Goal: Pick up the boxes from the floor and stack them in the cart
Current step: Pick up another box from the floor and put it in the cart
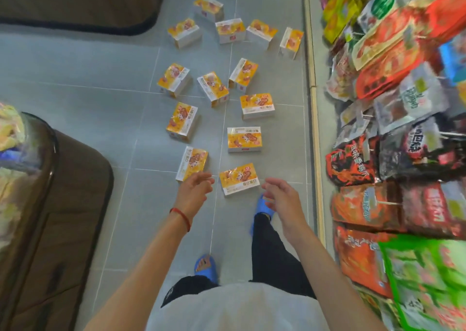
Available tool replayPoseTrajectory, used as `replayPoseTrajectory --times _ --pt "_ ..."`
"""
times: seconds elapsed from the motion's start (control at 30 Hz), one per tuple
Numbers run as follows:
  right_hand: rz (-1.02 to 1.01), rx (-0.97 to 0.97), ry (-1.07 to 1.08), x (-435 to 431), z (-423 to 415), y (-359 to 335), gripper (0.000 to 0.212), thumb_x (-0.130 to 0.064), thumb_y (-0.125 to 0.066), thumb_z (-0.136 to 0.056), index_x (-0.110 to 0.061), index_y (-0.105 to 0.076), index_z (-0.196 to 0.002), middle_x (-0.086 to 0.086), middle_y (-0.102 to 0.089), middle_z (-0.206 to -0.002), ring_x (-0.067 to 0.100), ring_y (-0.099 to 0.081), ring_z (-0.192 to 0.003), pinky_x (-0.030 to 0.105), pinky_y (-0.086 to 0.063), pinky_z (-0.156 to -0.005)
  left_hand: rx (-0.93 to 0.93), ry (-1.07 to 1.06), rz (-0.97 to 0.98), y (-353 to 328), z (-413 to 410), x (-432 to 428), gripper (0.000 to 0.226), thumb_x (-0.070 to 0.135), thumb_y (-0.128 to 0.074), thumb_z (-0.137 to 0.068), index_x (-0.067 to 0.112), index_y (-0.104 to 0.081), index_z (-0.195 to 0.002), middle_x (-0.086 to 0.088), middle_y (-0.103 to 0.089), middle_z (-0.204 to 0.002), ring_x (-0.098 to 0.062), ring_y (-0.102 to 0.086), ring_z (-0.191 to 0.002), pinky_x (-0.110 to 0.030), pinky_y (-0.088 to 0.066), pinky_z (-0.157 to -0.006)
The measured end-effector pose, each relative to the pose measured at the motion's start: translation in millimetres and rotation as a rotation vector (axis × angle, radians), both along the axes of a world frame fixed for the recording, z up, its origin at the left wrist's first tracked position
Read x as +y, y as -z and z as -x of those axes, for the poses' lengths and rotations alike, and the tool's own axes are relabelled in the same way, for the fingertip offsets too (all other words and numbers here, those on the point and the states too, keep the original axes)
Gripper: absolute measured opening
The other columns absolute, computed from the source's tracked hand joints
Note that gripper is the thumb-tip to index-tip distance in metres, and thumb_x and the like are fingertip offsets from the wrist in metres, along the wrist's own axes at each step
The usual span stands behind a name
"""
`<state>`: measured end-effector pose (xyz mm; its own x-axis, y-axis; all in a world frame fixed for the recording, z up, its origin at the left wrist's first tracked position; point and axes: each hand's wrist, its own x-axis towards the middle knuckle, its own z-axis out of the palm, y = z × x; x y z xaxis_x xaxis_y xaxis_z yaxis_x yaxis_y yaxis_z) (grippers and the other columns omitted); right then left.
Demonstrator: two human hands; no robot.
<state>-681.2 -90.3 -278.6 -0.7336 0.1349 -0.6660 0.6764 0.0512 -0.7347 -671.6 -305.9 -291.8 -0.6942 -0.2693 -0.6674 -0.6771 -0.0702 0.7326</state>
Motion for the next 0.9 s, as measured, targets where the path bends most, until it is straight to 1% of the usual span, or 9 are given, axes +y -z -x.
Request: replayPoseTrajectory --times 0.13,0.3,0.4,0.53,0.63,0.7,0.77,0.83,0.9 --pt "-0.013 -0.058 -0.095 19 79 21 0.013 -0.014 -0.060 -0.100 -0.026 -0.067 -0.100 0.007 -0.069 -0.112 0.017 -0.061 -0.093 0.028 -0.054 -0.079 -0.074 -0.071 0.010 18 59 27 0.022 0.006 -0.056 -0.096 0.015 -0.062 -0.115 -0.006 -0.064 -0.112 -0.011 -0.059 -0.089 -0.025 -0.045 -0.073" --pt "-0.050 -0.144 -0.254 37 150 63 0.012 -0.014 -0.061 -0.098 -0.023 -0.069 -0.098 0.013 -0.071 -0.107 0.023 -0.063 -0.090 0.046 -0.055 -0.093 -0.166 -0.190 -0.003 59 116 46 0.016 0.007 -0.054 -0.098 0.022 -0.060 -0.098 -0.001 -0.061 -0.096 -0.009 -0.057 -0.080 -0.024 -0.043 -0.068" --pt "-0.092 -0.221 -0.303 41 181 96 0.012 -0.013 -0.060 -0.098 -0.021 -0.069 -0.093 0.007 -0.068 -0.096 0.021 -0.061 -0.090 0.042 -0.054 -0.090 -0.251 -0.248 -0.049 94 136 48 0.013 0.007 -0.055 -0.098 0.019 -0.060 -0.100 -0.001 -0.061 -0.090 -0.011 -0.055 -0.077 -0.025 -0.041 -0.065" --pt "-0.083 -0.347 -0.308 37 212 159 0.010 -0.015 -0.060 -0.099 -0.019 -0.065 -0.091 0.001 -0.067 -0.093 0.022 -0.064 -0.094 0.044 -0.054 -0.095 -0.375 -0.252 -0.122 164 151 40 0.029 0.000 -0.049 -0.099 0.019 -0.060 -0.081 -0.002 -0.061 -0.068 -0.022 -0.052 -0.075 -0.027 -0.036 -0.060" --pt "-0.097 -0.390 -0.281 32 227 215 0.006 -0.019 -0.060 -0.098 -0.017 -0.063 -0.093 0.001 -0.066 -0.094 0.022 -0.064 -0.096 0.039 -0.052 -0.088 -0.482 -0.202 -0.130 225 155 33 0.024 0.006 -0.051 -0.099 0.018 -0.059 -0.079 -0.010 -0.055 -0.083 -0.023 -0.049 -0.083 -0.026 -0.038 -0.061" --pt "-0.116 -0.424 -0.270 28 232 257 0.007 -0.019 -0.061 -0.097 -0.018 -0.061 -0.090 -0.001 -0.064 -0.089 0.021 -0.062 -0.093 0.035 -0.049 -0.084 -0.546 -0.173 -0.130 266 155 28 0.011 0.010 -0.053 -0.099 0.016 -0.061 -0.092 -0.008 -0.052 -0.084 -0.019 -0.048 -0.075 -0.025 -0.040 -0.061" --pt "-0.132 -0.457 -0.273 23 234 303 0.010 -0.016 -0.058 -0.096 -0.018 -0.060 -0.086 0.002 -0.059 -0.089 0.021 -0.056 -0.090 0.035 -0.044 -0.081 -0.585 -0.133 -0.123 313 157 24 0.007 0.011 -0.054 -0.098 0.013 -0.060 -0.100 -0.006 -0.052 -0.081 -0.018 -0.046 -0.073 -0.025 -0.040 -0.061" --pt "-0.153 -0.481 -0.284 17 234 351 0.003 -0.016 -0.058 -0.092 -0.016 -0.059 -0.089 0.006 -0.056 -0.091 0.021 -0.051 -0.087 0.035 -0.043 -0.076 -0.603 -0.068 -0.091 361 157 21 0.006 0.010 -0.056 -0.095 0.012 -0.061 -0.097 -0.007 -0.052 -0.080 -0.021 -0.046 -0.075 -0.026 -0.040 -0.061" --pt "-0.169 -0.488 -0.307 11 236 402 0.005 -0.020 -0.059 -0.087 -0.016 -0.060 -0.089 0.007 -0.055 -0.090 0.021 -0.048 -0.083 0.032 -0.041 -0.068 -0.617 -0.012 -0.060 412 160 17 0.007 0.008 -0.055 -0.093 0.013 -0.059 -0.090 -0.007 -0.051 -0.078 -0.023 -0.045 -0.071 -0.024 -0.040 -0.056"
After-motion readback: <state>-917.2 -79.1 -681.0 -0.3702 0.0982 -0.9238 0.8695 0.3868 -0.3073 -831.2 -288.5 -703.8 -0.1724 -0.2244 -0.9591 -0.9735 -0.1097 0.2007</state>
